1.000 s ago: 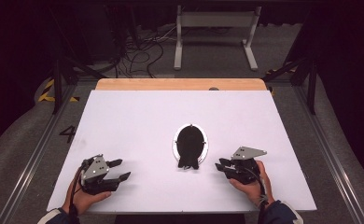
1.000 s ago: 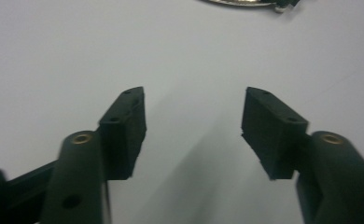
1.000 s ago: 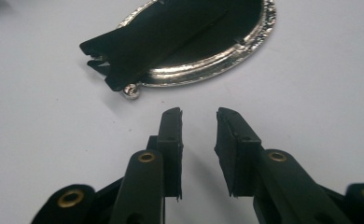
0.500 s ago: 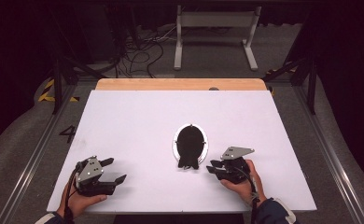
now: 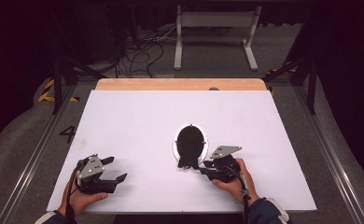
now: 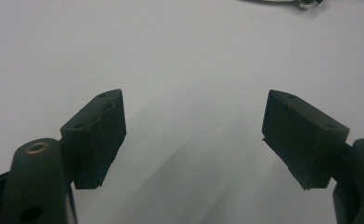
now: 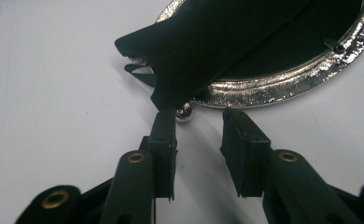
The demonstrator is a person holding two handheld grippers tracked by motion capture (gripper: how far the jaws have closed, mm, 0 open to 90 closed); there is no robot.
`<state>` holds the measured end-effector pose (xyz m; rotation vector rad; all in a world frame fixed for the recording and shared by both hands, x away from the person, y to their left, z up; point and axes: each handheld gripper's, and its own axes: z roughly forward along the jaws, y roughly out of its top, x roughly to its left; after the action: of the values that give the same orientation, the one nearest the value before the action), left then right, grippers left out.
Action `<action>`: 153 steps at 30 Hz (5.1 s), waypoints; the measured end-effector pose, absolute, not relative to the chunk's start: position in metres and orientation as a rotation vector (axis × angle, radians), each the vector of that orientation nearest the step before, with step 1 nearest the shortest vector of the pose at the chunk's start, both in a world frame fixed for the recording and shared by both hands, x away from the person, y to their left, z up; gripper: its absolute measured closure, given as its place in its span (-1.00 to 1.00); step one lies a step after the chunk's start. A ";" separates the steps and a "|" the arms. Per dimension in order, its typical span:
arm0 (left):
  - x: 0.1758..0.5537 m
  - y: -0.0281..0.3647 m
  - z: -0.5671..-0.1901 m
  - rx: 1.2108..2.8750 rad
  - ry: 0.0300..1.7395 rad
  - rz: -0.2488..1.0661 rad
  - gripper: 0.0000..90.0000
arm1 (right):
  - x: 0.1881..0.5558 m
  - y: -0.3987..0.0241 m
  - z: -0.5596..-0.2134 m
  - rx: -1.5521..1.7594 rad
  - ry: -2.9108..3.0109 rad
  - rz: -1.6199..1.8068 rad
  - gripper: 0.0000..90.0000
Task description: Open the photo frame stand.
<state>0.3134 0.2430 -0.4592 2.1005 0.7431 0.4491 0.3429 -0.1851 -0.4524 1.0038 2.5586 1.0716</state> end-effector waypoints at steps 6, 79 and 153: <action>0.313 0.243 -0.460 2.099 0.752 0.447 -0.51 | 0.339 -0.181 -0.449 0.969 2.580 1.073 0.42; 0.426 0.118 -0.464 2.052 0.752 -0.046 -0.66 | 0.386 -0.186 -0.471 1.533 2.407 1.868 0.50; 0.409 0.111 -0.434 1.901 0.505 0.222 0.68 | 0.379 -0.183 -0.448 1.158 2.496 1.734 0.67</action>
<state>0.4089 0.1113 -0.4342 1.9010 0.5045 0.2223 0.3788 -0.1827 -0.4482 1.1581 2.4962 1.7344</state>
